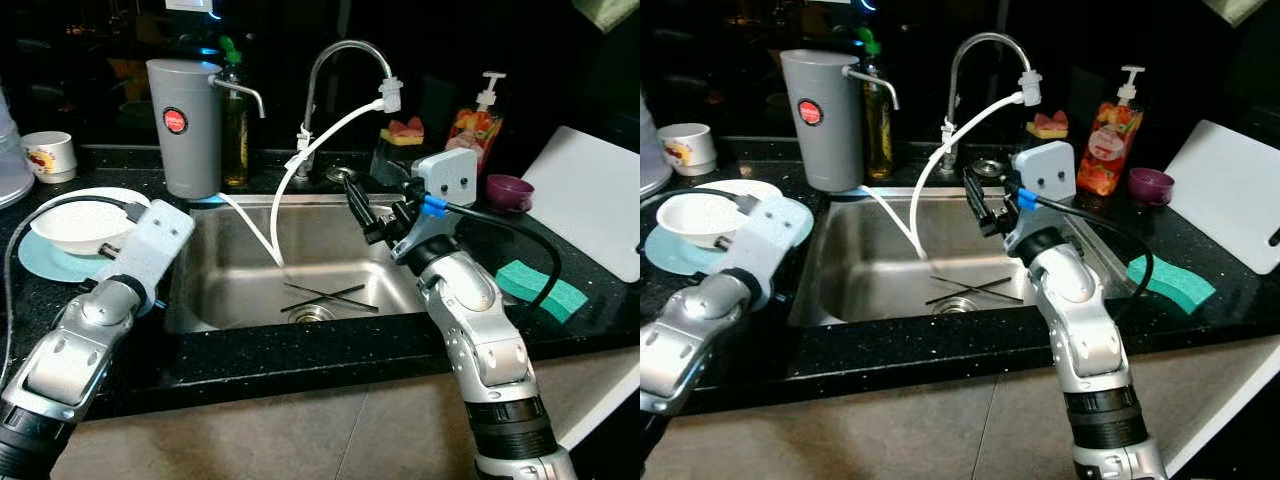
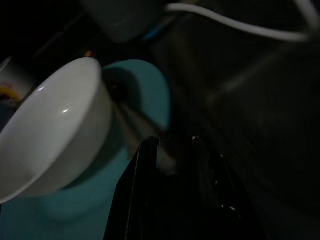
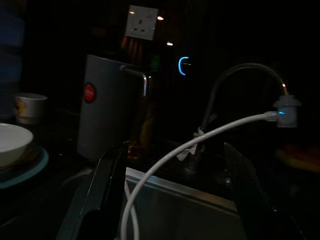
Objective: Kitchen organization
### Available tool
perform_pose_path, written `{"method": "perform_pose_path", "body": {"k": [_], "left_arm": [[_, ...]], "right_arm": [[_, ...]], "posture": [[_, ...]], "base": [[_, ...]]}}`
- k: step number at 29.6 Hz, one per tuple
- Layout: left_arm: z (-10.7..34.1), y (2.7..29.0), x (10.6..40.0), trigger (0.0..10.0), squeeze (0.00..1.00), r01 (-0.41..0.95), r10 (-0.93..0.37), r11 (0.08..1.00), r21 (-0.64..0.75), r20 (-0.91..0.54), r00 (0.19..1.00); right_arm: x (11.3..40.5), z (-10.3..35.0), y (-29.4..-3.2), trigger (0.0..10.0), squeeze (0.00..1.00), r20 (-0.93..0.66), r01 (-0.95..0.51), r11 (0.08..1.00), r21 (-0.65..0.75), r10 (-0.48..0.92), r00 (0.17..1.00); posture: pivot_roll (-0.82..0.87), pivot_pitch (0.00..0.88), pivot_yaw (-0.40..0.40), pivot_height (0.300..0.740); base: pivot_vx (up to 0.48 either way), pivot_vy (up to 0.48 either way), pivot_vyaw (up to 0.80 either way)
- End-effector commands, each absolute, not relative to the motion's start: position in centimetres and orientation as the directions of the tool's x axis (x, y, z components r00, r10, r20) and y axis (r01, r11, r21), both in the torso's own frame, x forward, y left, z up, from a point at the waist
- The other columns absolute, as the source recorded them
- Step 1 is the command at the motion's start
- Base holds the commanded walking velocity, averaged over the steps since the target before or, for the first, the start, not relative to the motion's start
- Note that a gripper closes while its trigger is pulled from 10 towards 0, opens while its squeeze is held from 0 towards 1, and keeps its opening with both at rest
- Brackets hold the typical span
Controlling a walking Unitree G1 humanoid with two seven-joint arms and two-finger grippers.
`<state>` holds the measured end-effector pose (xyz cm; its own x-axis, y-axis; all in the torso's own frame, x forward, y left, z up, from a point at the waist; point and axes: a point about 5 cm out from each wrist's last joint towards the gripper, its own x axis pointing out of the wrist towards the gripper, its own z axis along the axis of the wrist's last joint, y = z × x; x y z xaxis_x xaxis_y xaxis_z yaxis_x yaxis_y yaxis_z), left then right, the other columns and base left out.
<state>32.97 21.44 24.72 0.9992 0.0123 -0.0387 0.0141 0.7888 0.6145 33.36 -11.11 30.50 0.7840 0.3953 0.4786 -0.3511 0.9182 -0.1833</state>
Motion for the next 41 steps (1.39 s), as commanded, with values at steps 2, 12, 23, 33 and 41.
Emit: {"method": "perform_pose_path", "body": {"k": [2, 12, 23, 33, 41], "left_arm": [[24.5, 21.5, 32.7, 10.0, 0.0, 0.037, 0.003, 0.74, 0.672, -0.058, 0.998], [23.8, 21.8, 33.9, 9.2, 0.0, 0.043, 0.001, 0.603, 0.797, -0.054, 0.999], [23.9, 22.5, 34.7, 3.9, 0.0, -0.005, 0.013, 0.423, 0.906, 0.0, 1.0], [23.9, 22.5, 34.9, 0.0, 0.0, -0.002, -0.01, 0.386, 0.923, 0.006, 1.0], [25.7, 21.3, 35.1, 10.0, 0.0, -0.113, -0.081, 0.392, 0.913, 0.157, 0.984]], "right_arm": [[33.1, 30.8, -11.3, 10.0, 0.0, 0.487, -0.349, 0.92, -0.181, 0.392, 0.781], [33.2, 30.7, -11.3, 10.0, 0.0, 0.485, -0.351, 0.92, -0.173, 0.389, 0.783], [33.2, 30.6, -11.4, 10.0, 0.0, 0.484, -0.35, 0.922, -0.164, 0.384, 0.786], [33.1, 30.7, -11.2, 10.0, 0.0, 0.483, -0.355, 0.921, -0.161, 0.387, 0.785], [33.1, 30.9, -11.0, 10.0, 0.0, 0.486, -0.361, 0.919, -0.161, 0.392, 0.781]], "posture": [[0.06, 0.081, -0.103, 0.74], [0.06, 0.077, -0.103, 0.74], [0.05, 0.076, -0.101, 0.74], [0.05, 0.074, -0.105, 0.74], [0.05, 0.07, -0.108, 0.74]], "base": [[0.0, 0.0, 0.0], [0.0, 0.0, 0.0], [0.0, 0.0, 0.0], [0.0, 0.0, 0.0], [0.0, 0.0, 0.0]]}}
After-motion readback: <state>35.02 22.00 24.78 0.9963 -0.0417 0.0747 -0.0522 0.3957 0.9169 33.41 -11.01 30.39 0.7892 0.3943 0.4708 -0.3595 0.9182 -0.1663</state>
